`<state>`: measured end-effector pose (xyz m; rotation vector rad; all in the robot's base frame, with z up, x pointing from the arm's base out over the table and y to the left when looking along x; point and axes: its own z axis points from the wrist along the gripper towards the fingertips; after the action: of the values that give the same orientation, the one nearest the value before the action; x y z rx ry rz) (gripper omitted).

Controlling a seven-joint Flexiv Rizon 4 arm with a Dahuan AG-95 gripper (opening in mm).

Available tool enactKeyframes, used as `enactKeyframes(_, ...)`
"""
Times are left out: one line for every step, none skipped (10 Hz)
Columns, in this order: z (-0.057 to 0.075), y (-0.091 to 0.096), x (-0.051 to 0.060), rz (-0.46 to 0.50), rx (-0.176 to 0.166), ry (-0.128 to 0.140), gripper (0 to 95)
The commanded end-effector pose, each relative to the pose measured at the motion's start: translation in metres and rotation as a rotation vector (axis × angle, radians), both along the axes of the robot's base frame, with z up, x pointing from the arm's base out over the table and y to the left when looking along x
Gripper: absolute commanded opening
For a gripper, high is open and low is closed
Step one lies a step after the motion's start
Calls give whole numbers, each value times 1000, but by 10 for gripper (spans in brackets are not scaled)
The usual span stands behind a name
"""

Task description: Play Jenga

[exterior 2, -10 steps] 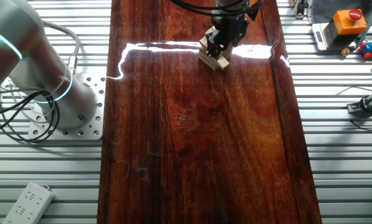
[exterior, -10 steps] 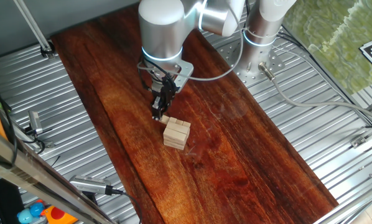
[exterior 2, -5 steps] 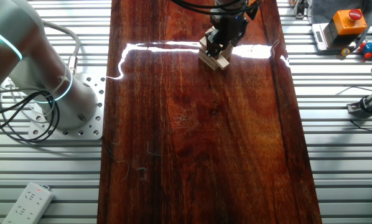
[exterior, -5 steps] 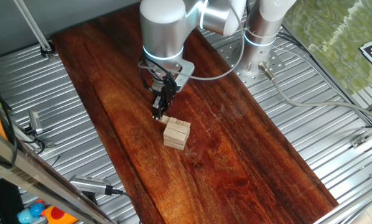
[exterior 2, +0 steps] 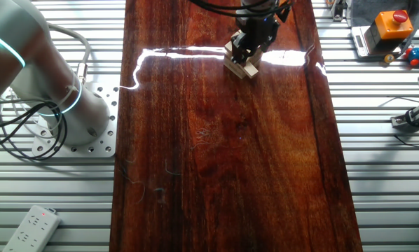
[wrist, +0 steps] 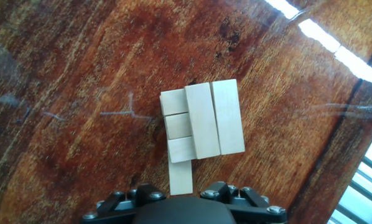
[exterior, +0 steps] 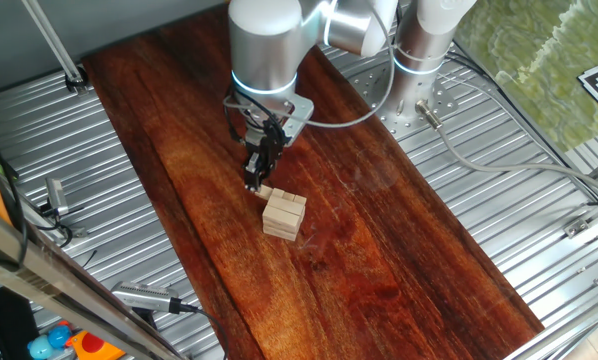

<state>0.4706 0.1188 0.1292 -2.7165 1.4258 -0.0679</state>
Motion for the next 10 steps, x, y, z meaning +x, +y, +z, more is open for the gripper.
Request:
enactKeyframes(-2,0,1,-4,24,10,570)
enactKeyframes(-2,0,1,-2,23,15,570)
enactKeyframes(-2,0,1,-3,22,22,570)
enactKeyframes(-2,0,1,0,22,24,570)
enactKeyframes(-2,0,1,1,21,25,570)
enactKeyframes(-2,0,1,-1,17,24,570)
enactKeyframes(-2,0,1,-4,21,26,570)
enactKeyframes(-2,0,1,-8,15,22,570)
enactKeyframes(-2,0,1,-11,5,20,570)
enactKeyframes(-2,0,1,-9,4,20,570)
